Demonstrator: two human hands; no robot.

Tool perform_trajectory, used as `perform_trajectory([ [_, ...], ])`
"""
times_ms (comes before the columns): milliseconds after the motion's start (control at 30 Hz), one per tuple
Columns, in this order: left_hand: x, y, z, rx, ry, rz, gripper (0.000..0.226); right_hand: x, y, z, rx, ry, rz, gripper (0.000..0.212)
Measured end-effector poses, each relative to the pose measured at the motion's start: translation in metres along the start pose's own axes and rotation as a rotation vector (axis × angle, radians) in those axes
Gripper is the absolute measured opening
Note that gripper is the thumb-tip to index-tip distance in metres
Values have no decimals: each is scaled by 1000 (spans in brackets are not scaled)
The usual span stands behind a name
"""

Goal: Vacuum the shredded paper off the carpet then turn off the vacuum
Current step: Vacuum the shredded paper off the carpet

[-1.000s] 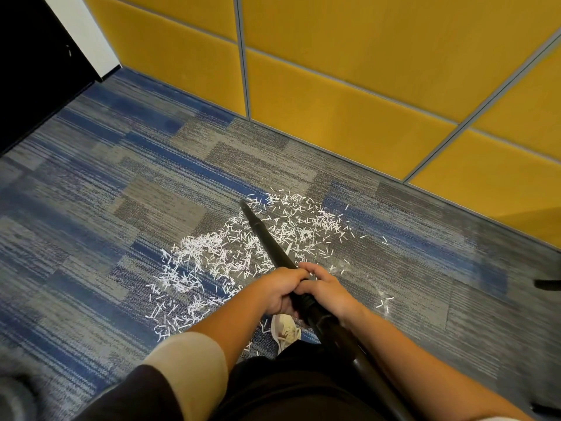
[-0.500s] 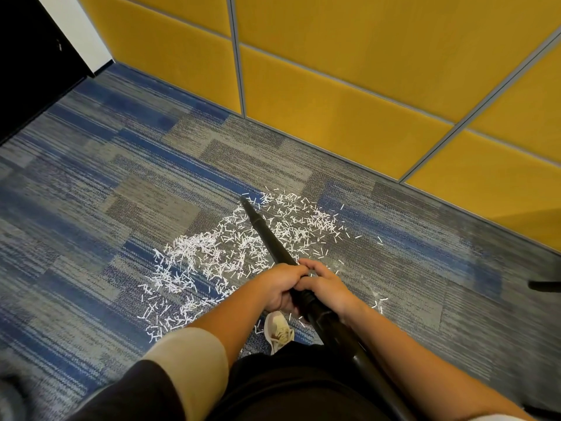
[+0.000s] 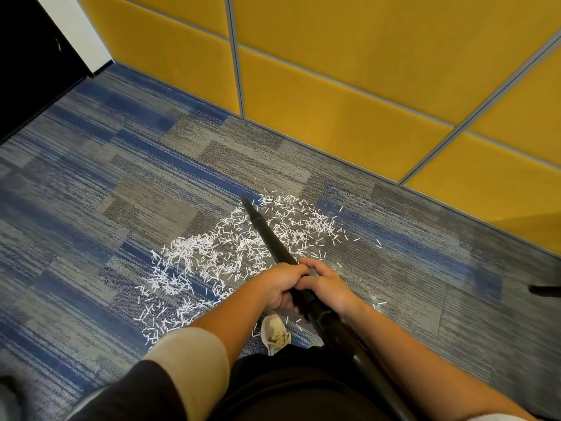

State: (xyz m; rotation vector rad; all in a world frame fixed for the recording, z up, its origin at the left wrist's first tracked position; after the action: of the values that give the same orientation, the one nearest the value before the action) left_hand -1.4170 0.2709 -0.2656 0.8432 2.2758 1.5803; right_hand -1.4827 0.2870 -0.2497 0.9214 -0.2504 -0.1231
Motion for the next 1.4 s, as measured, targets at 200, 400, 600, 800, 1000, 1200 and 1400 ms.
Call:
perform_trajectory([
  [200, 2, 1, -2, -3, -19, 5, 16, -2, 0, 1, 6, -2, -10, 52],
  [400, 13, 1, -1, -19, -79, 21, 17, -14, 7, 0, -20, -13, -67, 48],
  [600, 22, 7, -5, -21, -120, 12, 18, -25, 14, -3, -42, -40, -112, 51],
  [800, 28, 7, -6, -2, -155, 19, 19, -27, 22, -2, -68, -71, -116, 50],
  [1000, 34, 11, -12, 11, -206, 17, 21, -32, 23, -7, -40, -142, -121, 51],
  [1200, 37, 9, -16, 19, -213, 6, 18, -39, 21, -5, -60, -128, -157, 49],
  [1400, 35, 5, -21, 24, -214, 13, 19, -39, 19, 4, -79, -160, -163, 46],
])
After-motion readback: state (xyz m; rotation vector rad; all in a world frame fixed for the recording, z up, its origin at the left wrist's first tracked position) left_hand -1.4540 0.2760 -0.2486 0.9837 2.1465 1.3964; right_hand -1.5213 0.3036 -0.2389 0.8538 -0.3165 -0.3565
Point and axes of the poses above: each hand's wrist, its own y-axis away from the middle knuckle, its own x-axis out of the palm, z = x × y, the point moved 9 cm from there along -y, towards the middle knuckle, and after that the axes turned 7 degrees about -y, right-handed, at the moved point
